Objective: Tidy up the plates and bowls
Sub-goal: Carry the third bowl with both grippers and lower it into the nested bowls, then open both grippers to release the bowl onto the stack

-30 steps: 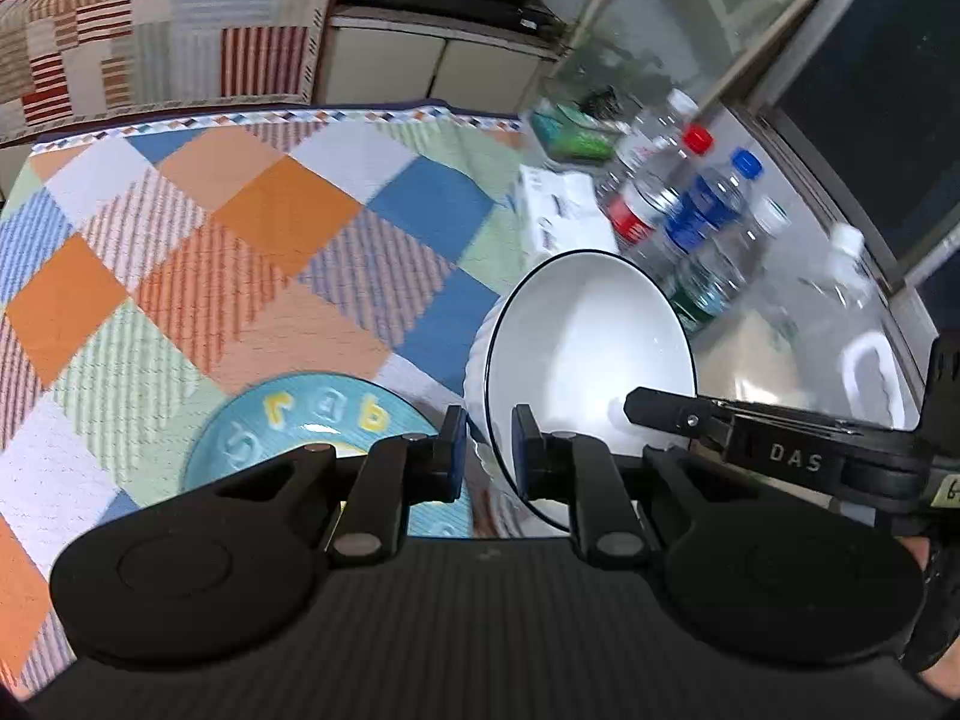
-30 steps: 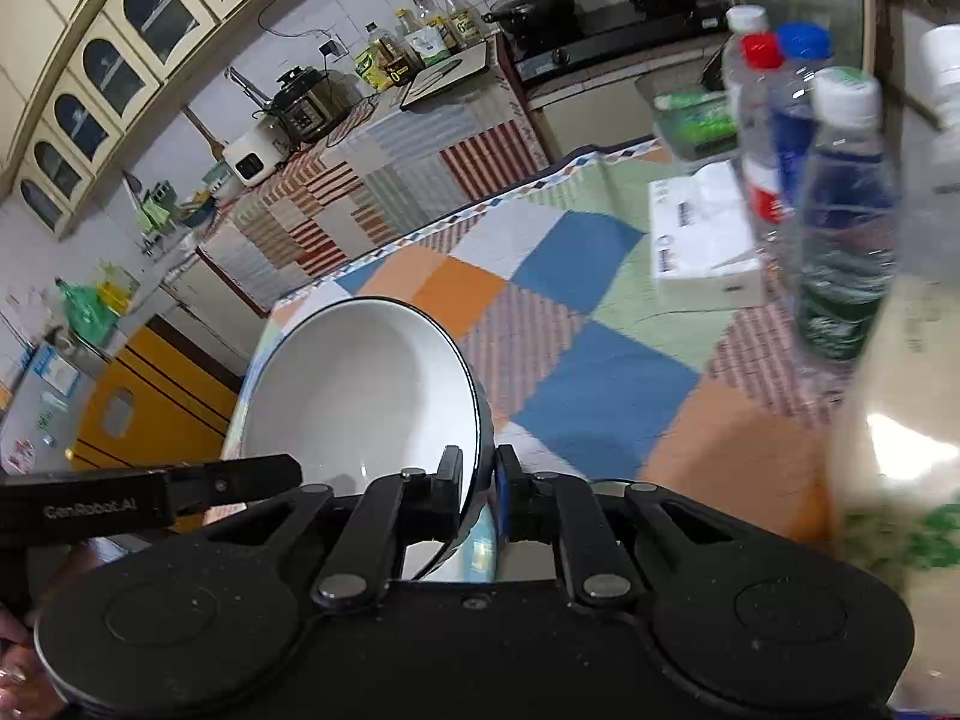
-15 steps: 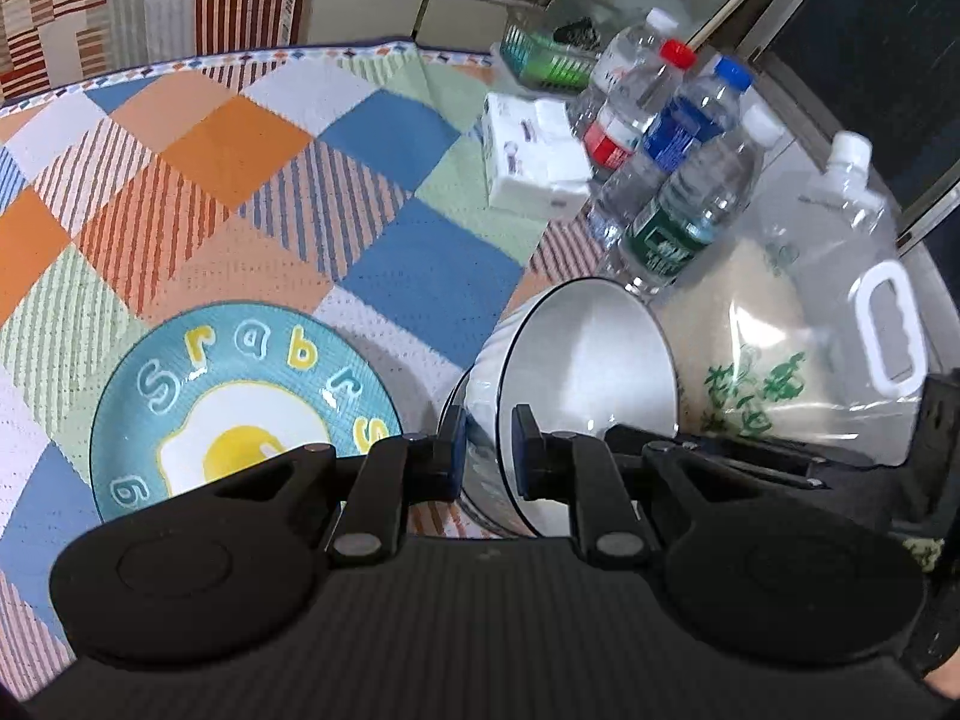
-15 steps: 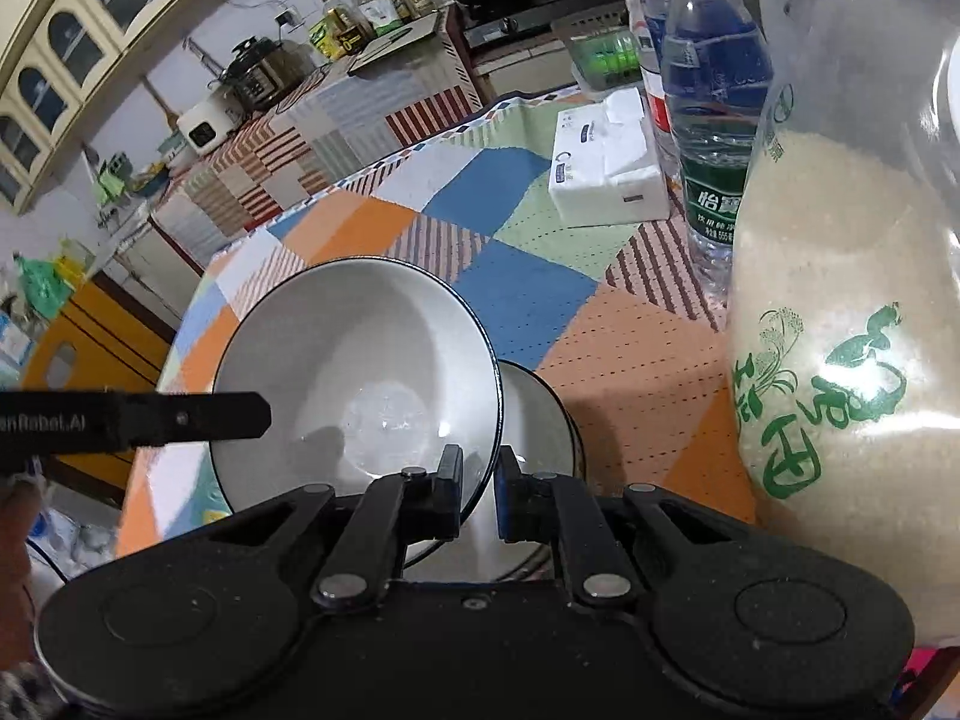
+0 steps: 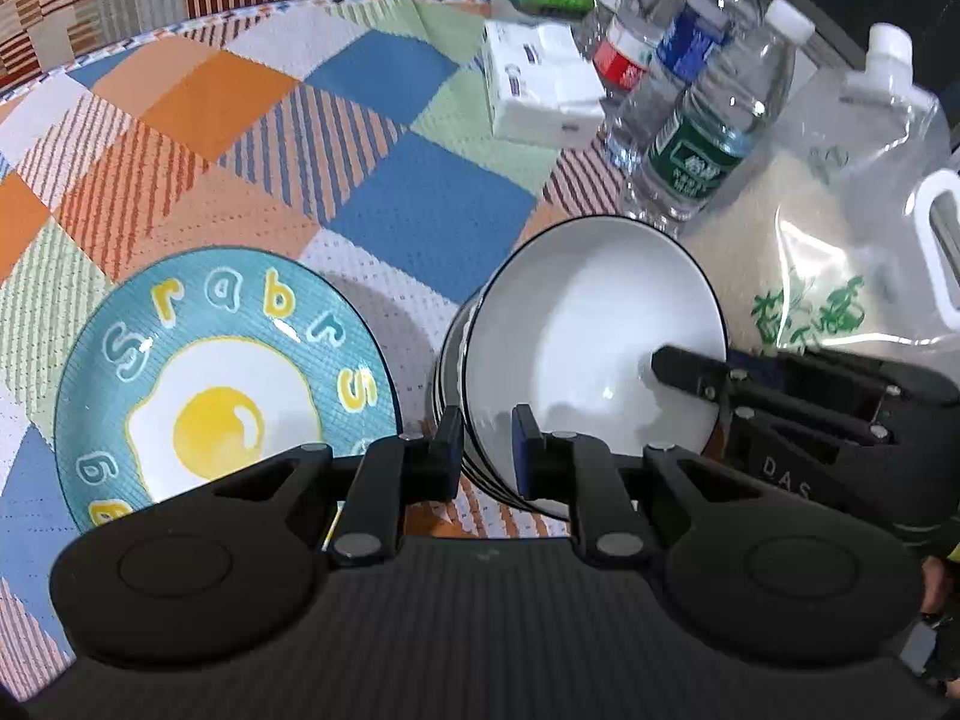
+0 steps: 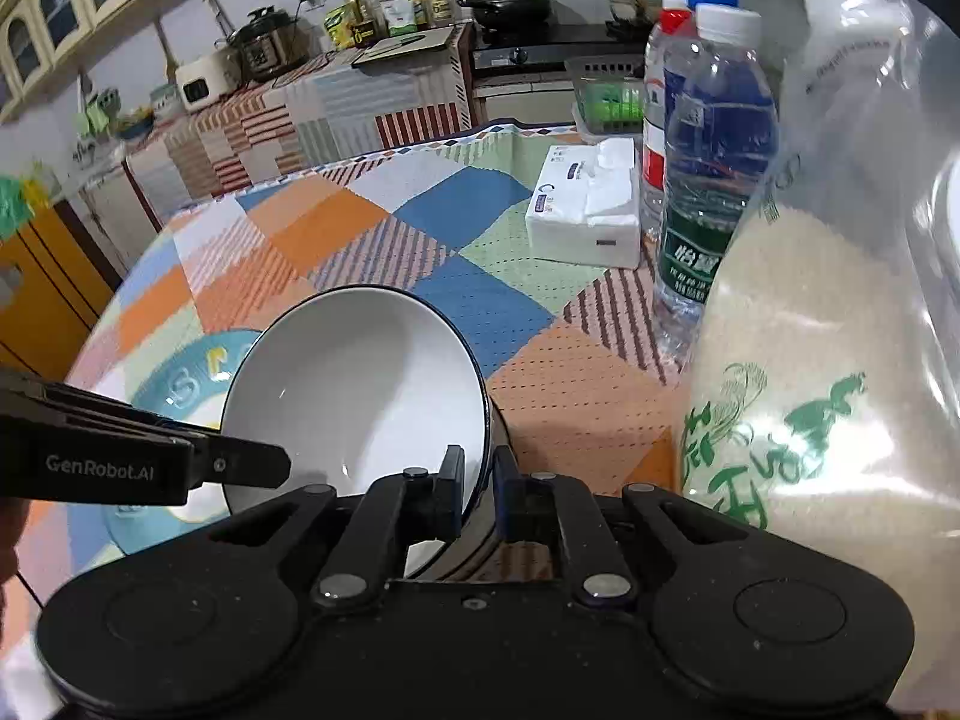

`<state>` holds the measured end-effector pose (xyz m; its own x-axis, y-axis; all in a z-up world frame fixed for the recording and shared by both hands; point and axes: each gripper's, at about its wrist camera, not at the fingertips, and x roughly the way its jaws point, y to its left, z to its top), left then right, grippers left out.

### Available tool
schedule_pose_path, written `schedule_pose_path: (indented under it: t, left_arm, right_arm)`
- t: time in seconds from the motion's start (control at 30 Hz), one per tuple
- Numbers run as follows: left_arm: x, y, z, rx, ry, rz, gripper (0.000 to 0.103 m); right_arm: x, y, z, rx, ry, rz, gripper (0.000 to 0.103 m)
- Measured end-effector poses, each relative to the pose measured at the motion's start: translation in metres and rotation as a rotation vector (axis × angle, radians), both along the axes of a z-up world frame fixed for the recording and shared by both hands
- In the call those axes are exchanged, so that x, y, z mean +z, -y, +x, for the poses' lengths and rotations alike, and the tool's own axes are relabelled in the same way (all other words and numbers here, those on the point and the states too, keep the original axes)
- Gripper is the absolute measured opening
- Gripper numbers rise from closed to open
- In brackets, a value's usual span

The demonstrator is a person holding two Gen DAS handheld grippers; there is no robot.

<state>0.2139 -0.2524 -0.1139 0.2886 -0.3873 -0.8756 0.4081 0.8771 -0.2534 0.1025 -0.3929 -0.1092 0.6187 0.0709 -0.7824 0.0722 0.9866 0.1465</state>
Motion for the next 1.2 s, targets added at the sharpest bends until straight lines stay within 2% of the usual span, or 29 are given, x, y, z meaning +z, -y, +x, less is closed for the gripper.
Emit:
schedule_pose_path:
  t: [0.1, 0.17, 0.2, 0.27, 0.47, 0.57, 0.67, 0.7, 0.77, 0.9, 1.03, 1.1, 1.2]
  left_arm:
    - [-0.004, 0.006, -0.005, -0.019, -0.003, 0.035, 0.016]
    - [-0.007, 0.01, -0.007, -0.009, -0.005, 0.048, 0.027]
    - [-0.008, 0.011, -0.007, -0.002, -0.013, 0.045, 0.029]
    - [-0.007, 0.013, -0.006, 0.005, -0.017, 0.049, 0.03]
    - [-0.008, 0.011, 0.003, 0.063, -0.043, 0.04, 0.033]
    - [0.0, 0.013, 0.006, 0.073, 0.008, 0.064, 0.035]
    - [0.012, 0.012, 0.0, 0.015, 0.096, 0.081, 0.043]
    - [0.014, 0.011, -0.001, -0.015, 0.097, 0.086, 0.043]
    - [0.02, 0.003, 0.002, -0.014, 0.095, 0.062, 0.043]
    - [0.029, -0.02, 0.002, 0.0, 0.05, -0.065, 0.044]
    - [0.02, -0.04, -0.004, 0.046, 0.015, -0.093, 0.044]
    - [0.013, -0.05, -0.007, 0.077, -0.02, -0.139, 0.044]
    - [0.013, -0.052, -0.015, 0.086, 0.037, -0.109, 0.045]
  right_arm:
    - [-0.002, -0.008, -0.002, 0.026, 0.018, -0.083, 0.013]
    - [-0.003, -0.012, -0.004, 0.042, 0.035, -0.115, 0.013]
    - [-0.004, -0.012, -0.005, 0.047, 0.045, -0.11, 0.013]
    - [-0.007, -0.009, -0.005, 0.044, 0.053, -0.102, 0.012]
    - [-0.014, -0.019, -0.007, 0.103, 0.086, -0.221, 0.015]
    - [-0.013, -0.02, -0.011, 0.118, 0.114, -0.234, 0.016]
    - [-0.009, -0.016, -0.018, 0.115, 0.153, -0.206, 0.017]
    - [-0.006, -0.014, -0.022, 0.116, 0.167, -0.193, 0.019]
    - [0.0, -0.011, -0.032, 0.126, 0.199, -0.167, 0.024]
    - [0.014, -0.011, -0.056, 0.173, 0.272, -0.138, 0.038]
    - [0.022, -0.016, -0.084, 0.258, 0.325, -0.119, 0.053]
    - [0.021, -0.02, -0.091, 0.277, 0.327, -0.109, 0.063]
    - [0.017, -0.027, -0.098, 0.279, 0.288, -0.102, 0.066]
